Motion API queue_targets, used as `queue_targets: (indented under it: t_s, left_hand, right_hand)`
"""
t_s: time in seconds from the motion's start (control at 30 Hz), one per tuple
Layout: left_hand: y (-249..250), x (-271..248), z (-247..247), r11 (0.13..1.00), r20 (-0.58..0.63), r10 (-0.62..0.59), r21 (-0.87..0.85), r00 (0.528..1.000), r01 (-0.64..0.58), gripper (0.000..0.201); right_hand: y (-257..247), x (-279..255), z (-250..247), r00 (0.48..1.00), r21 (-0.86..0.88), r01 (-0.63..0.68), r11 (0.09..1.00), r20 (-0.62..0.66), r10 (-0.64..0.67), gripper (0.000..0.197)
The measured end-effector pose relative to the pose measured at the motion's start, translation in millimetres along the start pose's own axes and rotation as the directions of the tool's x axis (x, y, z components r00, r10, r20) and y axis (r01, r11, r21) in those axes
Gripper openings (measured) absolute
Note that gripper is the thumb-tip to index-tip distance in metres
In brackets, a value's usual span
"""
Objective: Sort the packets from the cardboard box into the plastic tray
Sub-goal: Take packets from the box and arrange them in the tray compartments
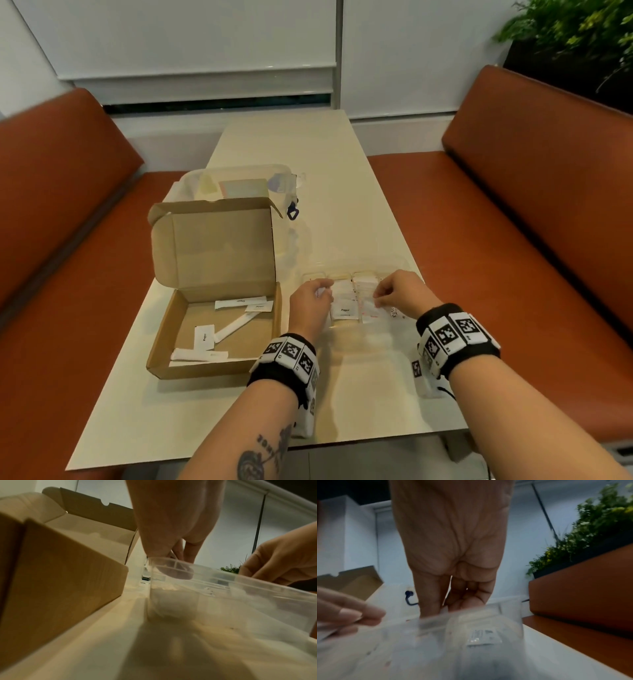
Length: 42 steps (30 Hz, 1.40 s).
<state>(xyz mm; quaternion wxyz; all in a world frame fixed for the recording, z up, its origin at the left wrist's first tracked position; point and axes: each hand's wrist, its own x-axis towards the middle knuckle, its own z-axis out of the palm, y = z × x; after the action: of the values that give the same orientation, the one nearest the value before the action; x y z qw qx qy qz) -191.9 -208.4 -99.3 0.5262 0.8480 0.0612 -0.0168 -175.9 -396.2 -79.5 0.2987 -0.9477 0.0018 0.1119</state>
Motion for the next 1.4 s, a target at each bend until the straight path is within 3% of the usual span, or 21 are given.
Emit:
queue_targets:
  t_s: [0.1,0.33,0.4,0.6,0.8,1.03,1.13,1.2,1.3,1.4]
  left_hand:
    - [-1.5,1.5,5.4,1.000,0.013,-0.013,-0.026,1.000,0.014,0.028]
    - [-9.8,6.0,10.6,1.000,0.032,0.007,-0.019,0.999,-0.006,0.032]
    - [-8.6,6.1,10.4,1.000,0.039,0.000,-0.026,0.999,0.001,0.032]
    - [-6.2,4.1,8.5,0.999,0.050,-0.020,-0.050,0.999,0.023,0.034]
    - [-8.6,6.6,8.3,0.999,0.098,-0.032,-0.022,0.995,0.035,0.035]
    - [-6.5,6.1,1.9,0.974,0.198,-0.023,-0.215,0.980,0.066,0.064]
    - [-2.6,6.2,1.5,0.972,0.186,-0.028,-0.225,0.982,0.071,0.061]
    - [1.6,5.5,4.0,0.955,0.177,0.008,-0.293,0.984,0.045,0.060]
    - [6.2,3.5,11.1,0.897,0.197,0.027,-0.437,0.980,0.064,0.060]
    - [9.2,3.9,15.7,0.886,0.202,0.020,-0.458,0.979,0.076,0.060]
  right_hand:
    - [1.0,0.8,6.6,0.998,-0.112,0.027,0.993,0.056,-0.021,0.011]
    - [4.3,3.3,20.4,0.996,-0.197,0.093,0.976,0.031,-0.088,0.010]
    - [6.2,2.7,23.0,0.994,-0.194,0.104,0.975,-0.003,-0.106,0.023]
    - [6.5,6.8,26.9,0.995,-0.236,0.093,0.967,0.050,-0.083,0.038]
    - [7.3,10.5,34.4,0.999,-0.257,0.044,0.965,-0.013,-0.049,0.039]
    - [6.3,6.5,33.4,0.998,-0.226,0.044,0.973,-0.043,-0.055,0.037]
    - [-3.6,2.0,32.7,0.967,-0.115,0.088,0.989,-0.228,-0.113,0.023]
    - [-14.1,0.3,31.8,0.947,0.116,0.139,0.984,-0.305,-0.098,0.016]
    - [-29.2,-1.9,29.0,0.975,0.448,0.144,0.882,-0.217,-0.049,0.011]
    - [-35.6,-4.5,25.7,0.985,0.604,0.136,0.786,-0.165,-0.044,0.005]
